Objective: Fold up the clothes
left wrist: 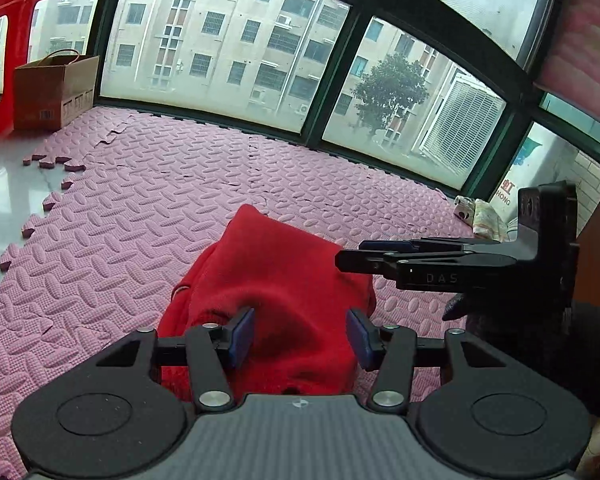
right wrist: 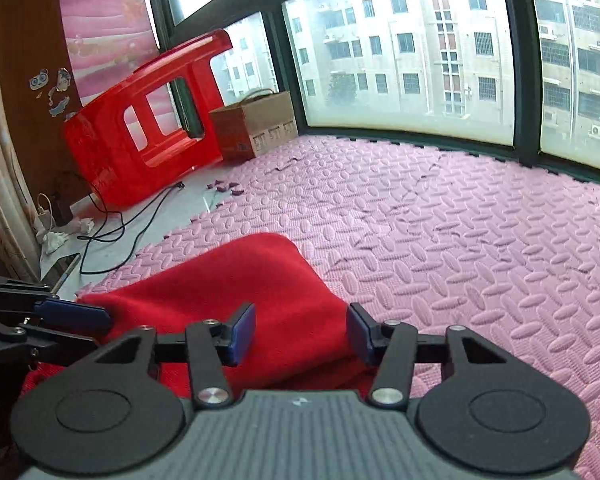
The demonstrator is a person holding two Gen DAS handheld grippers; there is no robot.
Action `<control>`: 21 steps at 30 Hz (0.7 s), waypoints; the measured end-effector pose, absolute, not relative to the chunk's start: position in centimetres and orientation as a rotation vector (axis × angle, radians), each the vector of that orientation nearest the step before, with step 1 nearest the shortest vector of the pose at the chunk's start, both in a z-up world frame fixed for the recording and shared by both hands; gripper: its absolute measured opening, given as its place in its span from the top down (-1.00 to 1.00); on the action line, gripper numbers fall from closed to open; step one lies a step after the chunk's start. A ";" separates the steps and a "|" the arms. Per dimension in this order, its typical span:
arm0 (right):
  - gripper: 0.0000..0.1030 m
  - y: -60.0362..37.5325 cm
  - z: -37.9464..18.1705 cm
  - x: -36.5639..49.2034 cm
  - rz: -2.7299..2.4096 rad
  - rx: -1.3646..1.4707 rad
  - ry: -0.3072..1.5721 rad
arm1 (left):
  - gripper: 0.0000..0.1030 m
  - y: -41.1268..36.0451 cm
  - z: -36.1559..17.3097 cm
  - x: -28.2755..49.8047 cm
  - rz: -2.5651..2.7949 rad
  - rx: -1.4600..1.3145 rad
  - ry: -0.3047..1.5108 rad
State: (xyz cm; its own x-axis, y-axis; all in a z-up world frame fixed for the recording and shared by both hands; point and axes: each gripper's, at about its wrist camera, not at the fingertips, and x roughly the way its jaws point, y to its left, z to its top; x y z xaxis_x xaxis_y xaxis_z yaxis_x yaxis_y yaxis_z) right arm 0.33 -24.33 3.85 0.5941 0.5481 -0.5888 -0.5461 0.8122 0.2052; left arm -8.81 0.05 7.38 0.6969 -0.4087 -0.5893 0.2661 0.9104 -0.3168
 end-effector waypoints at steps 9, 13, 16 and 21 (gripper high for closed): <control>0.02 -23.8 4.7 1.0 0.656 -0.060 0.690 | 0.00 0.4 6.2 -9.6 -0.392 -0.189 0.724; -0.31 -23.9 5.8 3.5 0.702 0.033 0.705 | -0.25 1.0 7.8 -11.3 -0.419 -0.209 0.666; -0.47 -23.7 5.4 6.0 0.738 0.100 0.763 | -0.49 2.1 8.7 -12.5 -0.393 -0.214 0.636; -0.49 -23.9 2.9 9.1 0.778 0.204 0.927 | -0.71 4.6 8.1 -13.3 -0.378 -0.230 0.690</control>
State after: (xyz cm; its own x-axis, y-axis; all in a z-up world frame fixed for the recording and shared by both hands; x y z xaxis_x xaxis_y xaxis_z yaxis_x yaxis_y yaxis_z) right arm 9.08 -23.91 2.86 0.3554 0.6802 -0.6411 -0.5135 0.7152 0.4741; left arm -13.30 4.62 8.05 0.7074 -0.4121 -0.5742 0.2621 0.9074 -0.3284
